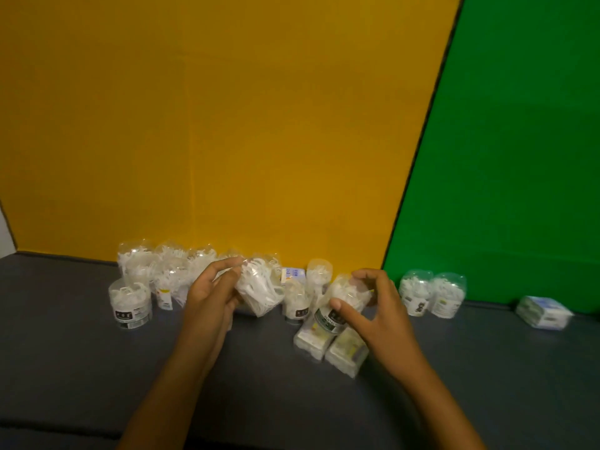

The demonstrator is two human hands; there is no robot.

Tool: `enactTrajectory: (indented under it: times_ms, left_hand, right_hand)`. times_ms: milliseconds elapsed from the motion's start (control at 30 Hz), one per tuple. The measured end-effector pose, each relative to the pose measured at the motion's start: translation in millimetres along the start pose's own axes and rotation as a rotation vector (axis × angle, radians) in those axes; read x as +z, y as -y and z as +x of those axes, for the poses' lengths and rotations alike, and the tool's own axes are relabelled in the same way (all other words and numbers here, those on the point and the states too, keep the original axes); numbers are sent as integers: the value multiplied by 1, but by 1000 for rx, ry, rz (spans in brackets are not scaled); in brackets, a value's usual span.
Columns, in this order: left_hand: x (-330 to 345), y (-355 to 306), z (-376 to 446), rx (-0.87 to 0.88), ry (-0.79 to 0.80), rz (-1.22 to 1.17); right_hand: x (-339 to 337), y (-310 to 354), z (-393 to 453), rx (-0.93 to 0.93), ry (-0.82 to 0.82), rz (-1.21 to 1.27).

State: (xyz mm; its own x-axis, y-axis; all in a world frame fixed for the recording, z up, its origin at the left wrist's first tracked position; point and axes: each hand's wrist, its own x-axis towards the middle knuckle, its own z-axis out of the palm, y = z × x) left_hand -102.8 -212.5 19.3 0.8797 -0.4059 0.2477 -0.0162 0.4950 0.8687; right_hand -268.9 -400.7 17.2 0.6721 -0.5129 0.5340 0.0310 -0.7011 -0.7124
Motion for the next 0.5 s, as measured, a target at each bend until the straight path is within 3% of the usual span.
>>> enactTrajectory:
  times_ms: [500]
  left_hand:
    - [197,34,-110,35,197,205]
  right_hand:
    - [-222,-64,-88,91,-211,-147]
